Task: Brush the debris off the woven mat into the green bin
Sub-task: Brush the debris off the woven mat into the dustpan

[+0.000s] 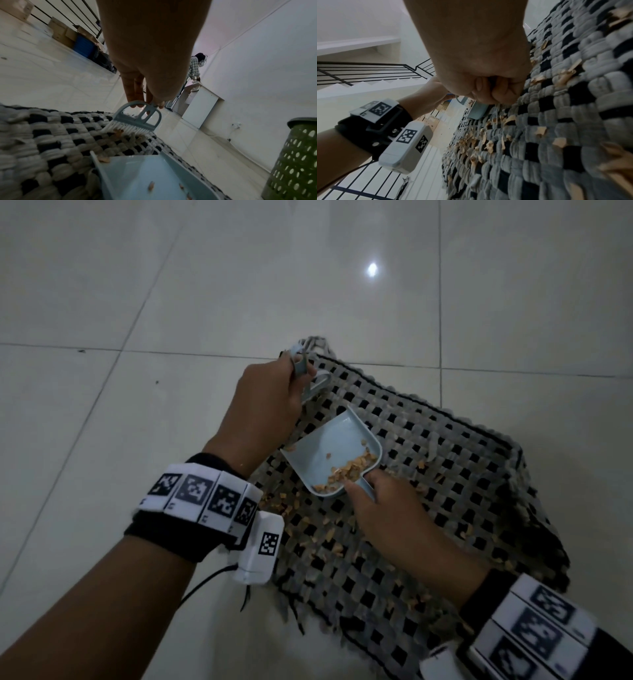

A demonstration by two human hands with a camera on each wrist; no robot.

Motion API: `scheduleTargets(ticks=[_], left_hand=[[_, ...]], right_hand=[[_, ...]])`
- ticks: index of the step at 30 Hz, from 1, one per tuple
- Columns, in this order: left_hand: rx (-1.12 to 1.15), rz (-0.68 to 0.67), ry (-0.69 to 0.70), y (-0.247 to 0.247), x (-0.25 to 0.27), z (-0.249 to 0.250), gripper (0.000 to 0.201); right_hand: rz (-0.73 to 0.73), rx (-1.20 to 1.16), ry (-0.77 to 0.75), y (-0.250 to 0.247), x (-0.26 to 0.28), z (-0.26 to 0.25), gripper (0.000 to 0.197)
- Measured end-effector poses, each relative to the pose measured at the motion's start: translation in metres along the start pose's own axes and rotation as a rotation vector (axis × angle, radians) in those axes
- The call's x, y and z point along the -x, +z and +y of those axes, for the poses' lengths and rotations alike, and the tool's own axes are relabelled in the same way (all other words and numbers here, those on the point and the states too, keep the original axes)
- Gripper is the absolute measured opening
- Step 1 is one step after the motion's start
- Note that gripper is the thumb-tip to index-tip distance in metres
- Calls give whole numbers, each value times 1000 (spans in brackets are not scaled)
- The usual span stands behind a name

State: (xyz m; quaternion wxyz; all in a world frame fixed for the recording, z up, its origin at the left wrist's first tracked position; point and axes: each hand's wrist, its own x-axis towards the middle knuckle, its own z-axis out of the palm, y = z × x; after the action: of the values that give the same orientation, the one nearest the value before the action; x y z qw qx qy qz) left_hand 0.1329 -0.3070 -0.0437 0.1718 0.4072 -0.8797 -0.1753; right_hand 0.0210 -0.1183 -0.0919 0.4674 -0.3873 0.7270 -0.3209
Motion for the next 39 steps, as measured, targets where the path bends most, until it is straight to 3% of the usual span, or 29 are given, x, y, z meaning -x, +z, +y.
scheduleTargets(ticks=[3, 8, 15, 23, 25, 30, 34, 36, 39], left_hand=[[-2, -15, -14, -9, 7, 3, 25], [112, 157, -112, -17, 9, -3, 18], [32, -14, -64, -8, 17, 6, 17], [111, 265, -191, -24, 2, -3, 17], [98, 240, -189, -17, -5, 0, 17], [7, 7, -106, -4, 0, 12, 20], [58, -106, -145, -17, 11, 12, 17], [101, -66, -163, -21, 14, 11, 16], [131, 102, -165, -16, 16, 11, 16]], right_hand=[[3, 11, -8, 1, 1, 0, 33], [-11, -5, -14, -1, 5, 1, 30], [-21, 15, 6, -3, 8, 0, 30], [-38, 27, 34, -2, 17, 4, 34], [-42, 20, 32, -3, 18, 3, 31], [-62, 4, 37, -4, 18, 2, 30], [-57, 6, 24, -4, 17, 4, 34], [-56, 7, 22, -4, 17, 4, 32], [-51, 17, 26, -5, 18, 5, 31]])
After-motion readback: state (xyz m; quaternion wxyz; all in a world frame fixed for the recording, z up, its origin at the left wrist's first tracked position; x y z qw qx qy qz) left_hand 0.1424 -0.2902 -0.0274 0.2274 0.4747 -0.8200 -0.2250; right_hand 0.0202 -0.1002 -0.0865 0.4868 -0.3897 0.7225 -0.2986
